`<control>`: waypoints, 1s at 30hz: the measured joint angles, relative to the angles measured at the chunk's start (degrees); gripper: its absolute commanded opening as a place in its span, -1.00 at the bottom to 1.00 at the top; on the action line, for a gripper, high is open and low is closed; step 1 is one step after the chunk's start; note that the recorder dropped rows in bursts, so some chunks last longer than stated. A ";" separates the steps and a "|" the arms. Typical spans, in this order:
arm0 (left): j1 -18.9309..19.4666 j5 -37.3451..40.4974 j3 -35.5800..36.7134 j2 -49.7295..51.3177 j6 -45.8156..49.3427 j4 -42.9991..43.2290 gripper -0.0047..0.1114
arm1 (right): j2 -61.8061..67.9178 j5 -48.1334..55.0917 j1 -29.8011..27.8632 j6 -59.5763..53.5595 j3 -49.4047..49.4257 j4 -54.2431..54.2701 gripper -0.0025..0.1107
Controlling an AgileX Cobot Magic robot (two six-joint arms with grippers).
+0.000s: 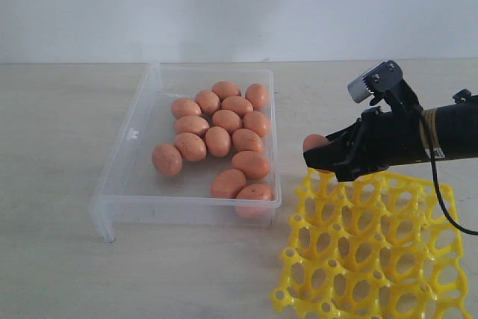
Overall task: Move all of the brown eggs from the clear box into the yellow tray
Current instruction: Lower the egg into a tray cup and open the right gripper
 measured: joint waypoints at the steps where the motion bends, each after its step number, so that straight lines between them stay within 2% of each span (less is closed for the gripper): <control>1: 0.00 0.00 0.00 0.00 0.00 0.00 -0.85 | 0.00 0.00 0.00 0.00 0.00 0.00 -0.67; 3: 0.00 0.00 0.00 0.00 0.00 0.00 -0.85 | 0.00 0.14 0.00 0.00 0.00 -0.15 -0.61; 21: 0.00 0.00 0.00 0.00 0.00 0.00 -0.85 | 0.00 -1.16 0.00 0.38 0.00 -4.54 -0.61; 27: 0.00 0.00 0.00 0.00 0.00 0.00 -0.85 | 0.00 -1.26 0.00 0.38 0.00 -5.41 -0.07; 30: 0.00 0.00 0.00 0.00 0.00 0.00 -0.85 | 0.00 -0.75 0.00 0.38 0.00 -5.63 -0.08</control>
